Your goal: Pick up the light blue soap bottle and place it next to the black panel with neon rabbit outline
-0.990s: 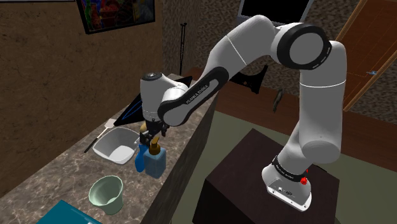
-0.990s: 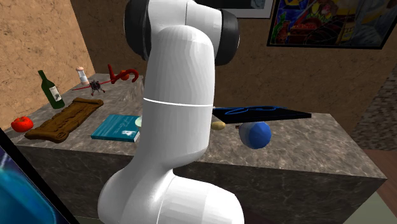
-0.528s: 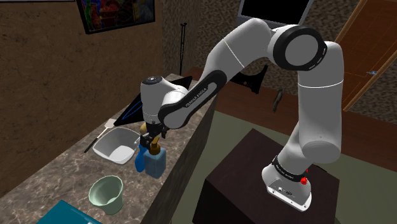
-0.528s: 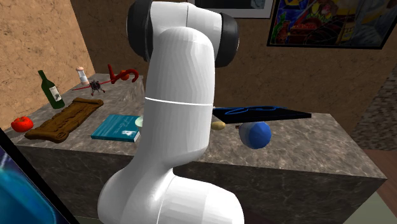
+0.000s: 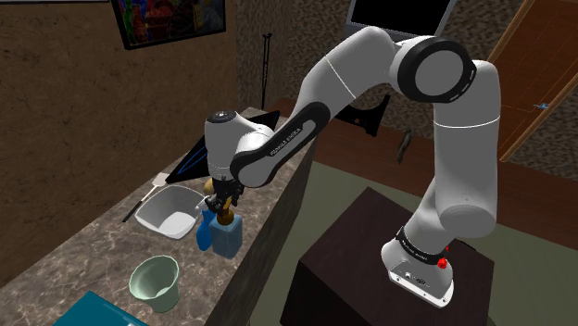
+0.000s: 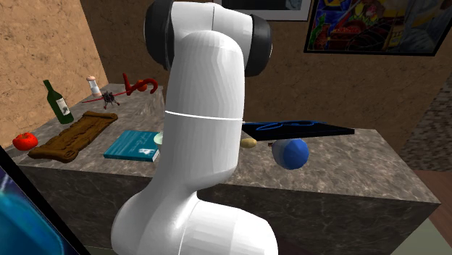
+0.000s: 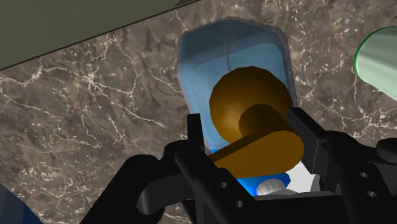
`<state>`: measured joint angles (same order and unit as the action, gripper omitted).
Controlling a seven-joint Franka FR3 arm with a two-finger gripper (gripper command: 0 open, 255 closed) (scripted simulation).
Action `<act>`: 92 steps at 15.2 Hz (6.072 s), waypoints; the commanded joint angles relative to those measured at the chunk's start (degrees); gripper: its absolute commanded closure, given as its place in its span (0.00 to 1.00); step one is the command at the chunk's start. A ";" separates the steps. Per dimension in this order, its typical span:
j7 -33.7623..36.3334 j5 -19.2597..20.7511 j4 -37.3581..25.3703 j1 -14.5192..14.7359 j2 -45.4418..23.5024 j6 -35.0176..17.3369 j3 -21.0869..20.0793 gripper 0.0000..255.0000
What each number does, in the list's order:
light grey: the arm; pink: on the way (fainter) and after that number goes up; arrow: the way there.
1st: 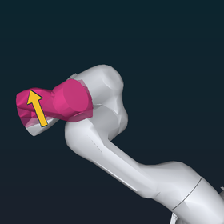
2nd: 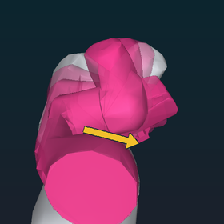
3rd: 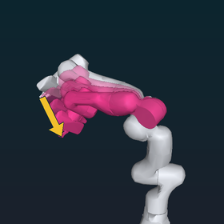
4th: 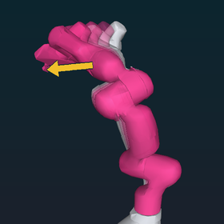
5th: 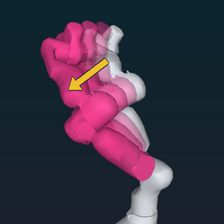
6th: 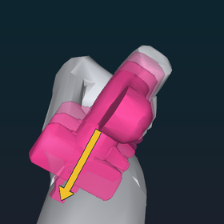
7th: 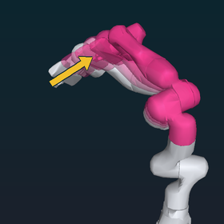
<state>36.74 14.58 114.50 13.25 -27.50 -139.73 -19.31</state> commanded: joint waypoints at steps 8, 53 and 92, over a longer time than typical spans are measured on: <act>-0.79 -1.18 -0.06 -0.58 2.26 2.25 -0.78 1.00; -6.88 -10.09 -15.15 -3.15 18.27 32.04 -4.34 1.00; -42.74 -12.73 -25.16 -22.67 18.33 41.05 11.07 1.00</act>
<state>-4.56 1.80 90.99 -8.67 -8.23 -99.33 -8.83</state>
